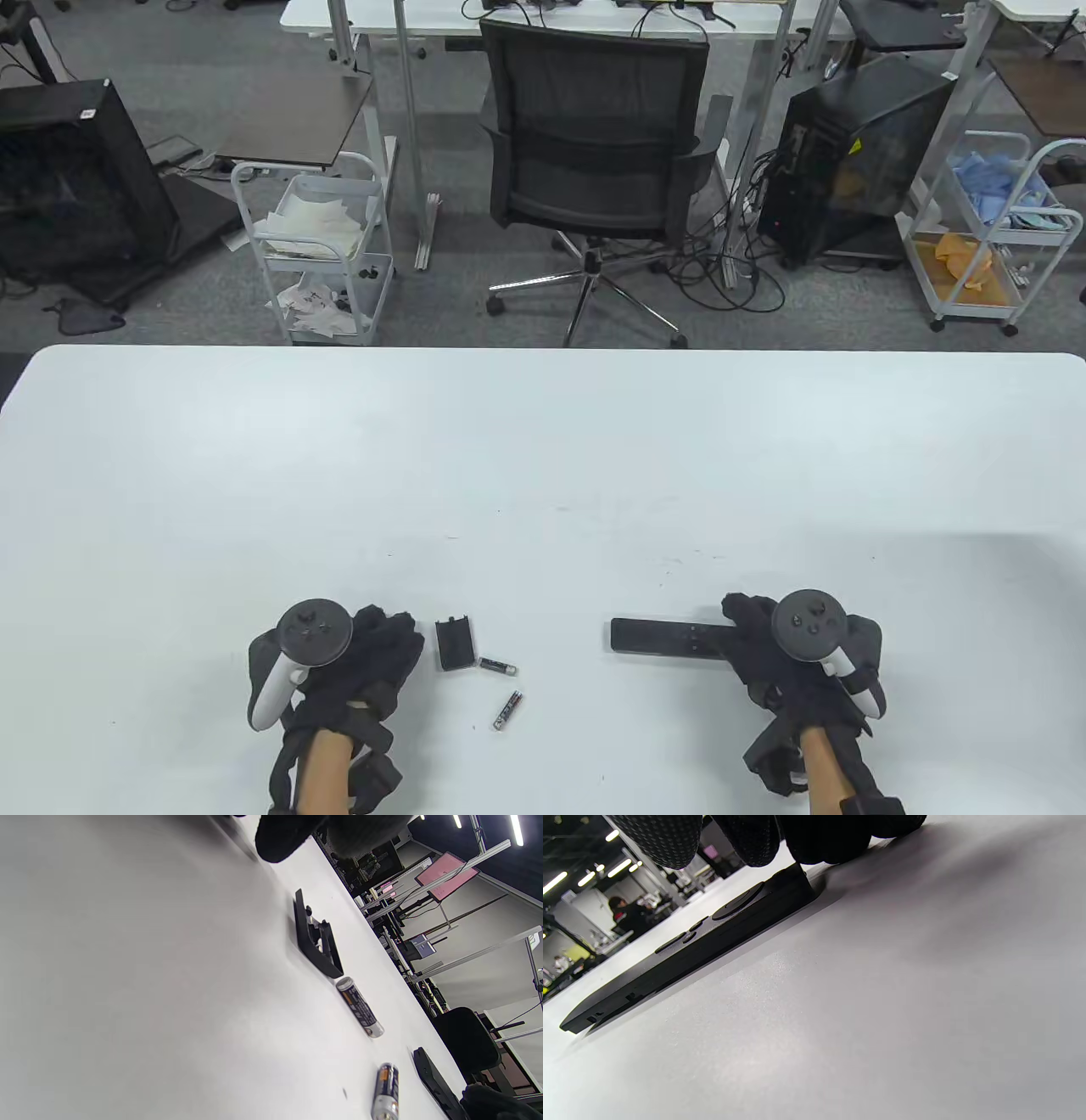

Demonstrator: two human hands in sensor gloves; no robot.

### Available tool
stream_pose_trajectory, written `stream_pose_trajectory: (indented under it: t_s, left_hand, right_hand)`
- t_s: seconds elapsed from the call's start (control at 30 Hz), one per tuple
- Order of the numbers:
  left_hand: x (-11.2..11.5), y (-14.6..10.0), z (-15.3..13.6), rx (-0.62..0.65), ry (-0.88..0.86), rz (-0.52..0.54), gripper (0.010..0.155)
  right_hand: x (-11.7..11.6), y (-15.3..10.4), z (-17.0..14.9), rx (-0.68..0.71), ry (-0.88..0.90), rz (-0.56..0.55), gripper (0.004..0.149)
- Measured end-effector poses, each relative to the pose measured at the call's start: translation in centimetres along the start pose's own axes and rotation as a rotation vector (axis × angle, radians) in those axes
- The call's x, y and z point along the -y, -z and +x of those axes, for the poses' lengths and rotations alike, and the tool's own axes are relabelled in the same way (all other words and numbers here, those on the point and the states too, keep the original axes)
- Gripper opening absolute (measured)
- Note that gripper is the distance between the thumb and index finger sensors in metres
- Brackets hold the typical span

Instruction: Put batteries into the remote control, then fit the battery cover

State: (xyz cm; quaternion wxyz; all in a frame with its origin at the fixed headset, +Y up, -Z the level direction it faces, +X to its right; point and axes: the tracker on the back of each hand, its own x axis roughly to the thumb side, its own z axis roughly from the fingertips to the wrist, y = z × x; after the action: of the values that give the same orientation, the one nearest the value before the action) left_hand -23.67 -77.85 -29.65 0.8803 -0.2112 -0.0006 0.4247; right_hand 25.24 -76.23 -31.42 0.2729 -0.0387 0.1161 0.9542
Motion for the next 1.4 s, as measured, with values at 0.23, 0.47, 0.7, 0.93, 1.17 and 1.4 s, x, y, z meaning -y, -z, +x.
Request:
stream_pose_trajectory:
  t_s: [0.23, 0.47, 0.7, 0.93, 1.17, 1.4]
  left_hand:
    - [0.0, 0.0, 0.0, -0.001, 0.005, -0.001, 0.06]
    - [0.0, 0.1, 0.0, 0.001, 0.0, -0.007, 0.06]
    - [0.0, 0.1, 0.0, 0.003, -0.001, -0.005, 0.06]
    - [0.1, 0.1, 0.0, 0.002, 0.013, -0.004, 0.06]
    - [0.2, 0.1, 0.0, 0.004, 0.015, -0.006, 0.06]
    - [0.3, 0.1, -0.1, 0.002, 0.018, -0.006, 0.06]
  right_hand:
    - [0.2, 0.0, -0.2, 0.004, 0.021, 0.003, 0.063]
    - [0.5, -0.4, 0.2, 0.056, -0.013, -0.091, 0.061]
    - [-0.1, -1.1, 2.0, 0.144, -0.149, -0.096, 0.062]
    - [-1.4, -1.0, 3.1, 0.185, -0.225, -0.019, 0.066]
    - [-2.6, -0.1, 3.1, 0.171, -0.261, 0.063, 0.068]
    - [-3.3, 0.5, 3.7, 0.128, -0.315, 0.086, 0.065]
